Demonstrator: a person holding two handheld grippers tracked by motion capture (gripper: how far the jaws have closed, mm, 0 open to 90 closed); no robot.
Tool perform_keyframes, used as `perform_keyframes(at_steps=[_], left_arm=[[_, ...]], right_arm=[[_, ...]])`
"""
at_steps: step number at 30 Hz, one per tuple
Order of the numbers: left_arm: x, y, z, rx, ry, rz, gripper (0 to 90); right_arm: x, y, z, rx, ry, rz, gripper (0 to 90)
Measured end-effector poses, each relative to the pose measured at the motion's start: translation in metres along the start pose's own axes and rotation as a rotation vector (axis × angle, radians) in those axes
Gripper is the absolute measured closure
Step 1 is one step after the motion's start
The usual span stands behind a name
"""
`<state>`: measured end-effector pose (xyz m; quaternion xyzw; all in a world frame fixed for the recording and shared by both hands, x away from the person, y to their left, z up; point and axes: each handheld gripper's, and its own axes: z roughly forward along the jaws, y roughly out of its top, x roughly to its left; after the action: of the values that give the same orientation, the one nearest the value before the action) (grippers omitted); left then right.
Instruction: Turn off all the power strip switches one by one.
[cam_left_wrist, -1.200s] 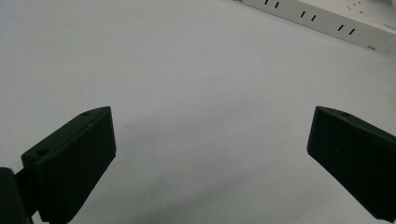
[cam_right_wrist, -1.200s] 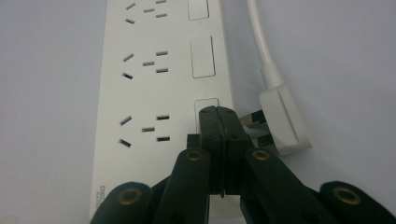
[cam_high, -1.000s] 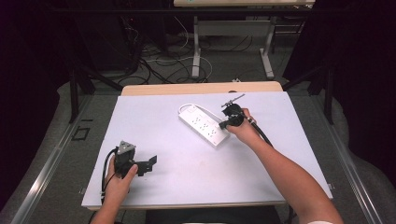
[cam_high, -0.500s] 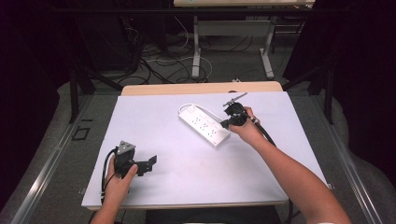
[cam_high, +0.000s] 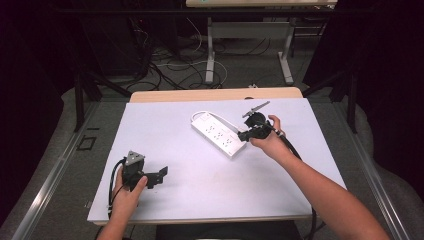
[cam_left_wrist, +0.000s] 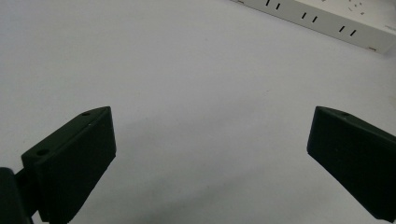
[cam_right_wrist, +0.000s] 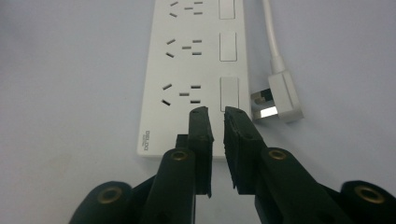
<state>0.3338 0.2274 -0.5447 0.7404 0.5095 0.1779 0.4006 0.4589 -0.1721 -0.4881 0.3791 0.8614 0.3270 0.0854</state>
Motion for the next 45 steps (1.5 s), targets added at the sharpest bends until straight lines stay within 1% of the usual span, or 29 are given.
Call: perform_keyframes(at_steps=[1, 2, 3, 4, 5, 7, 8, 9, 10, 11, 12, 13, 14, 15, 20, 22, 23, 25, 26, 28, 30, 32, 34, 37, 40, 41, 42, 43, 45], left_arm=[[0.000, 0.000, 0.000, -0.004, 0.000, -0.005, 1.1], [0.000, 0.000, 0.000, -0.005, 0.001, -0.005, 1.1], [0.000, 0.000, 0.000, -0.003, 0.000, -0.004, 1.1], [0.000, 0.000, 0.000, 0.001, 0.000, -0.004, 1.1], [0.000, 0.000, 0.000, 0.002, 0.000, -0.004, 1.1], [0.000, 0.000, 0.000, 0.001, 0.000, 0.000, 1.2], [0.000, 0.000, 0.000, 0.000, 0.000, 0.001, 1.1], [0.000, 0.000, 0.000, 0.000, 0.000, 0.000, 1.1], [0.000, 0.000, 0.000, -0.001, 0.000, -0.001, 1.1], [0.000, 0.000, 0.000, 0.000, 0.001, -0.002, 1.1], [0.000, 0.000, 0.000, 0.001, 0.001, -0.002, 1.1], [0.000, 0.000, 0.000, 0.000, 0.001, -0.002, 1.1], [0.000, 0.000, 0.000, 0.000, 0.001, -0.002, 1.1], [0.000, 0.000, 0.000, 0.001, 0.001, -0.002, 1.1], [0.000, 0.000, 0.000, 0.011, 0.001, -0.002, 1.2], [0.000, 0.000, 0.000, 0.009, 0.001, -0.002, 1.1], [0.000, 0.000, 0.000, 0.008, 0.001, -0.002, 1.1], [0.000, 0.000, -0.001, 0.008, 0.005, -0.004, 1.1], [0.000, 0.000, 0.000, 0.007, 0.004, -0.008, 1.1], [0.000, 0.000, 0.000, 0.007, 0.005, -0.008, 1.1], [0.000, 0.000, -0.001, 0.007, 0.008, -0.005, 1.2], [0.001, 0.000, -0.001, 0.010, 0.007, 0.000, 1.1], [0.001, 0.000, -0.001, 0.006, 0.008, -0.004, 1.1], [0.001, 0.000, -0.001, 0.004, 0.010, -0.006, 1.1], [0.001, 0.000, 0.000, -0.002, 0.008, -0.015, 1.1], [0.001, 0.000, -0.001, -0.003, 0.008, -0.014, 1.1], [0.001, 0.000, -0.001, -0.004, 0.010, -0.016, 1.1], [0.001, 0.000, 0.000, -0.005, 0.010, -0.017, 1.1], [0.001, 0.000, -0.001, 0.002, 0.007, -0.015, 1.1]], right_arm=[[0.001, -0.001, -0.003, 0.017, 0.001, -0.006, 77.5], [0.002, -0.003, -0.003, 0.002, -0.001, -0.006, 76.3], [0.005, -0.008, -0.004, -0.031, 0.001, -0.009, 73.6], [0.005, -0.008, -0.004, -0.031, 0.001, -0.009, 73.6], [0.007, -0.011, -0.006, -0.002, -0.009, -0.019, 70.1], [0.007, -0.014, -0.007, -0.002, -0.005, -0.018, 68.1], [0.009, -0.016, -0.008, -0.015, 0.003, -0.002, 66.5], [0.010, -0.019, -0.010, -0.024, -0.011, -0.017, 65.3], [0.010, -0.023, -0.010, -0.045, -0.001, -0.014, 63.5], [0.012, -0.028, -0.014, -0.041, -0.008, -0.011, 57.5], [0.012, -0.028, -0.014, -0.041, -0.008, -0.011, 57.5], [0.014, -0.034, -0.017, -0.056, -0.013, -0.009, 53.6], [0.014, -0.037, -0.019, -0.049, -0.017, -0.025, 53.6], [0.014, -0.037, -0.019, -0.049, -0.017, -0.025, 50.5], [0.017, -0.053, -0.028, -0.096, -0.055, -0.040, 40.1], [0.018, -0.059, -0.032, -0.108, -0.087, -0.055, 34.9], [0.017, -0.062, -0.035, -0.106, -0.097, -0.077, 34.8], [0.017, -0.068, -0.039, -0.112, -0.090, -0.082, 34.4], [0.016, -0.073, -0.043, -0.118, -0.091, -0.071, 32.8], [0.015, -0.076, -0.046, -0.111, -0.095, -0.063, 32.0], [0.013, -0.082, -0.051, -0.120, -0.114, -0.043, 28.2], [0.009, -0.088, -0.055, -0.134, -0.125, -0.019, 25.3], [0.005, -0.095, -0.058, -0.147, -0.126, 0.018, 19.2], [-0.001, -0.107, -0.063, -0.166, -0.136, 0.055, 15.3], [-0.006, -0.118, -0.067, -0.177, -0.159, 0.096, 14.5], [-0.011, -0.126, -0.070, -0.179, -0.193, 0.106, 13.4], [-0.011, -0.126, -0.070, -0.179, -0.193, 0.106, 13.4], [-0.014, -0.130, -0.070, -0.179, -0.209, 0.116, 11.6], [-0.020, -0.137, -0.072, -0.189, -0.221, 0.150, 8.2]])
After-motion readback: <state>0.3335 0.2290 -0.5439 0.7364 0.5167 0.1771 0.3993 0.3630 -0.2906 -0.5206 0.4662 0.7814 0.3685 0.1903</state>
